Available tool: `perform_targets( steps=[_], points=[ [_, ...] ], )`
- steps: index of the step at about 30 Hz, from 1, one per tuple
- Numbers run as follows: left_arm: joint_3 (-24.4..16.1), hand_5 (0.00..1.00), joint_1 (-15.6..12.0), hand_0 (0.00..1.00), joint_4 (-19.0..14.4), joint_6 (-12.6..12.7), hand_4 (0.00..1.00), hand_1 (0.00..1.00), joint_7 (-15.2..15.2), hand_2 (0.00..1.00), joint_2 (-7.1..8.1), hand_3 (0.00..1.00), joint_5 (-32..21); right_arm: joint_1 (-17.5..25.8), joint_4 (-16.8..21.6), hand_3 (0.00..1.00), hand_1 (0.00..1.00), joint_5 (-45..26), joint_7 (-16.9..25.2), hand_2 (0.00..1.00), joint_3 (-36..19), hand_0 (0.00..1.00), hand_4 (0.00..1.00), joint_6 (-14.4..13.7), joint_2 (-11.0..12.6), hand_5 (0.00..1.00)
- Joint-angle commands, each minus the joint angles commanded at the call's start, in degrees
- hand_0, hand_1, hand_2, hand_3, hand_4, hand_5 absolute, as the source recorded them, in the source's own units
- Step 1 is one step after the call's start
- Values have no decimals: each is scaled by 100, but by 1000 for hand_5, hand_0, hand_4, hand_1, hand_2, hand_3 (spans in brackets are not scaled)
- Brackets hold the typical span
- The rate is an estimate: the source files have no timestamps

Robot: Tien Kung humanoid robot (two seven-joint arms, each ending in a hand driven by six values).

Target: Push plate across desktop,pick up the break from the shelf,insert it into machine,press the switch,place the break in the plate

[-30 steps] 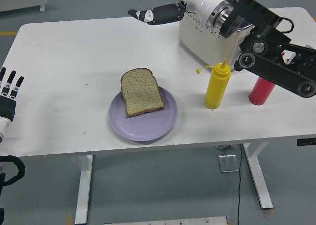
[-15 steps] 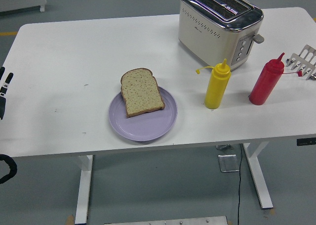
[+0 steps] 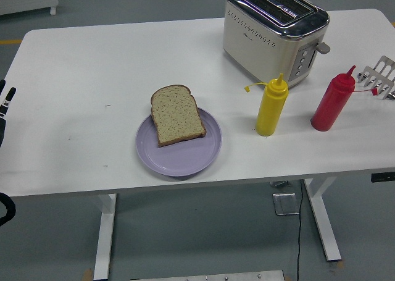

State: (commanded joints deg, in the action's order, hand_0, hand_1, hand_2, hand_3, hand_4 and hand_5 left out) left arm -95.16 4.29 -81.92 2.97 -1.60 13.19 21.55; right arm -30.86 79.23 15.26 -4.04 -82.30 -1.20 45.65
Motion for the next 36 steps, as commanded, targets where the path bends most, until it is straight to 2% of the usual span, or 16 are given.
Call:
perform_targets(
  steps=[7, 12, 15, 22, 36],
  points=[
    [30, 998, 0, 814, -1, -212, 594, 870, 238, 945, 11, 792, -33, 1054, 10, 844, 816, 460, 546, 828, -826, 860, 456, 268, -388, 508],
    [56, 998, -10, 813, 3, -297, 594, 869, 353, 945, 10, 792, -28, 1683, -20, 835, 821, 473, 779, 823, -1095, 872, 453, 396, -645, 516],
    [68, 998, -13, 813, 3, -309, 595, 867, 387, 945, 8, 792, -12, 1904, -55, 828, 831, 418, 791, 820, -1145, 888, 441, 425, -743, 527],
    [72, 998, -4, 812, 8, -301, 601, 867, 421, 944, 3, 792, 24, 2009, -136, 822, 826, 289, 730, 819, -1237, 888, 439, 444, -871, 525],
    [137, 998, 50, 811, 23, -287, 605, 867, 491, 943, 6, 792, 70, 2071, -229, 813, 824, 73, 562, 814, -1397, 882, 426, 404, -932, 525]
  ],
)
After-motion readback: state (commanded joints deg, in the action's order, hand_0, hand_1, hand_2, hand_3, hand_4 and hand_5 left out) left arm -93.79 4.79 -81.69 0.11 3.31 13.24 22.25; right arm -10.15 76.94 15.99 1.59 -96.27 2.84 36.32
